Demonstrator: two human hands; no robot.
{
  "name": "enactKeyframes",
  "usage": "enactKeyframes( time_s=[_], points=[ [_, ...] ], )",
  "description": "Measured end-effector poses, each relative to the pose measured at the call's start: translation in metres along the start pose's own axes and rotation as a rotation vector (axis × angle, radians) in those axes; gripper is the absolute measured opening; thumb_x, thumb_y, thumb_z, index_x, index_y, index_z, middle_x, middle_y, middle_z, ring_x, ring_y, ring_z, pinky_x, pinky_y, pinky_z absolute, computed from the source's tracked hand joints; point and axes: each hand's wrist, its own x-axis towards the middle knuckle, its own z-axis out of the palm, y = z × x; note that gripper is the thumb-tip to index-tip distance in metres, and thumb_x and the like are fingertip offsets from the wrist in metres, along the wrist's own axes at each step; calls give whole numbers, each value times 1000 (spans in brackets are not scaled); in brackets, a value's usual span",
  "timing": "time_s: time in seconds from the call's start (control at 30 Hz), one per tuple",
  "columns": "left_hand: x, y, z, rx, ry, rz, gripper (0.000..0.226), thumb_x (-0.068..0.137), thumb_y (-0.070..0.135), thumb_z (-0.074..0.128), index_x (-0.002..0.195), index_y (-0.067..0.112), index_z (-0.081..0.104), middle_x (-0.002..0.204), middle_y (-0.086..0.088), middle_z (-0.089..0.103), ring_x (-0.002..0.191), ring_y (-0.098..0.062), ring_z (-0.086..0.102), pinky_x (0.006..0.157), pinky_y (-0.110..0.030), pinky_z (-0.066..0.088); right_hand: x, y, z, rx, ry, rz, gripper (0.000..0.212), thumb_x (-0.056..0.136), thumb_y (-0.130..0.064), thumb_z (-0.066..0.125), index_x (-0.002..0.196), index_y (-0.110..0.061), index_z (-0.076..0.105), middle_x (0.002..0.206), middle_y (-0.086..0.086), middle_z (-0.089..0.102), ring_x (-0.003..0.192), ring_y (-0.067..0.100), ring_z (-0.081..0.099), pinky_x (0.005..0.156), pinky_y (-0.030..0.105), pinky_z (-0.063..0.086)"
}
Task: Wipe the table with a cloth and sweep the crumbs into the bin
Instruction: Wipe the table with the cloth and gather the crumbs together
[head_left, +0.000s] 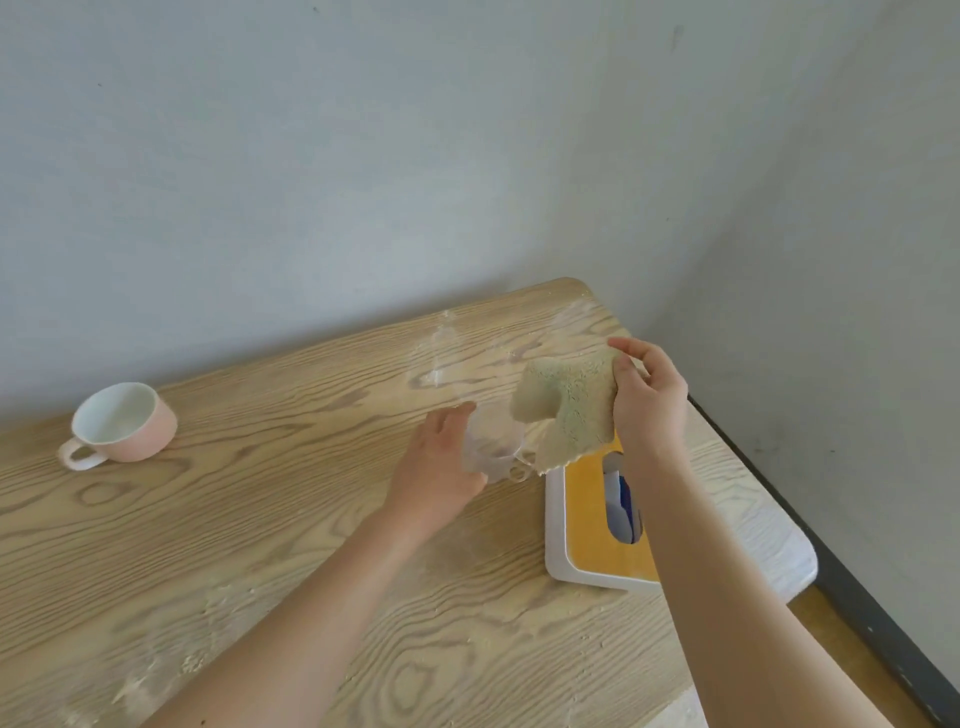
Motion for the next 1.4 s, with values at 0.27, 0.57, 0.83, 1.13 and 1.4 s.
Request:
enactKeyframes(
  time_s=[0.27,0.57,0.83,1.13,1.4],
  points=[
    [39,7,24,74,-63,5,86,79,27,66,147,31,13,150,9,21,139,-14,20,108,-31,28,54,21,31,-60,-95,-31,24,97,-17,44,102,-29,64,62,-6,50,49,6,38,47,26,35],
    [50,-16,-3,68,196,-172,77,67,32,70,133,36,30,129,14,36,104,-11,50,67,-22,37,81,20,88,-59,-193,-29,22,95,-15,46,100,-25,65,54,-9,43,40,1,36,49,24,33],
    [49,-93,-77,17,474,-489,83,60,23,77,133,25,39,126,2,44,113,-21,50,85,-31,41,61,21,166,-58,-372,-45,22,93,-15,47,97,-26,66,60,-6,48,46,1,38,52,24,36],
    [36,-162,-119,-79,597,-648,87,65,26,75,141,19,32,133,-5,40,122,-23,42,95,-35,39,25,48,234,-267,-547,-147,24,94,-21,45,106,-29,64,79,-10,59,67,6,54,61,23,44],
    [35,-177,-121,-58,638,-587,87,73,28,72,146,20,25,143,-4,32,132,-21,32,104,-35,32,-6,101,258,-958,-834,-584,56,90,-27,53,142,-30,32,147,3,29,122,27,35,100,37,35]
  ],
)
